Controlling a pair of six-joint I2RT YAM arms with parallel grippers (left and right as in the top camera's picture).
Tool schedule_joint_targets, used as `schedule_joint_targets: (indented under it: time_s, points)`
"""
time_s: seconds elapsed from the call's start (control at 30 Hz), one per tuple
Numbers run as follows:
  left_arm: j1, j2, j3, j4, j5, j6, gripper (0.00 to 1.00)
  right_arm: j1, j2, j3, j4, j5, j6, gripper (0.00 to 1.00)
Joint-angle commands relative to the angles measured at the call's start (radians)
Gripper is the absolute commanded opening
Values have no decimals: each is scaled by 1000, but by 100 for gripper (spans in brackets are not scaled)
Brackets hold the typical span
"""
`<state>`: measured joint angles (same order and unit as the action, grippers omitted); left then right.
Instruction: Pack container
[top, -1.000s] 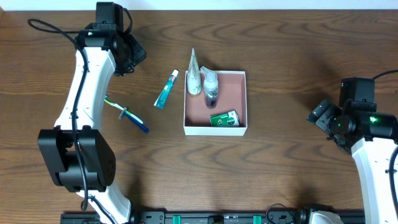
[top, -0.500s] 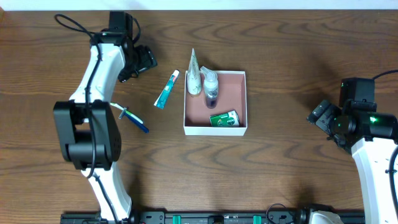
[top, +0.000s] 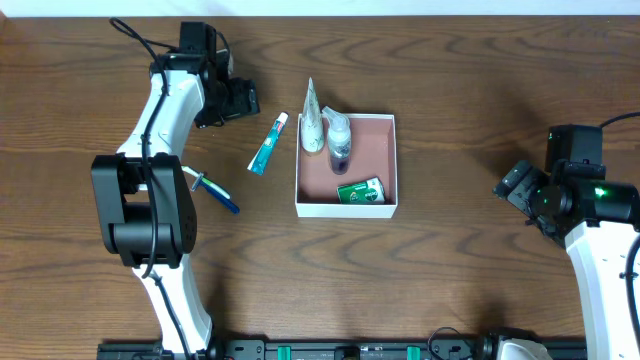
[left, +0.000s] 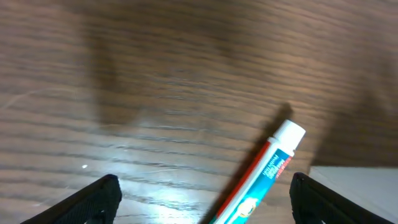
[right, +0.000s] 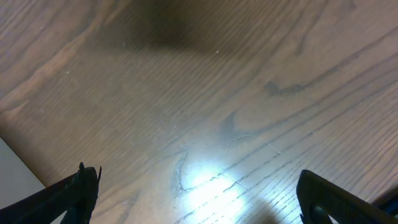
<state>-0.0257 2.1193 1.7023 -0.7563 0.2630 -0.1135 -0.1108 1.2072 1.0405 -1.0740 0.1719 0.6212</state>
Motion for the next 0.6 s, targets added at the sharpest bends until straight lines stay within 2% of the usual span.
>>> schedule_joint_targets:
  time_s: [0.0, 0.1, 0.57]
  points:
    - [-16, 11, 3, -2, 42, 153, 88, -10, 2, 6, 0, 4, 14, 99]
    - [-29, 19, 3, -2, 39, 218, 88, -10, 2, 6, 0, 4, 14, 99]
    - [-32, 53, 3, -61, 32, 296, 88, -10, 2, 6, 0, 4, 14, 99]
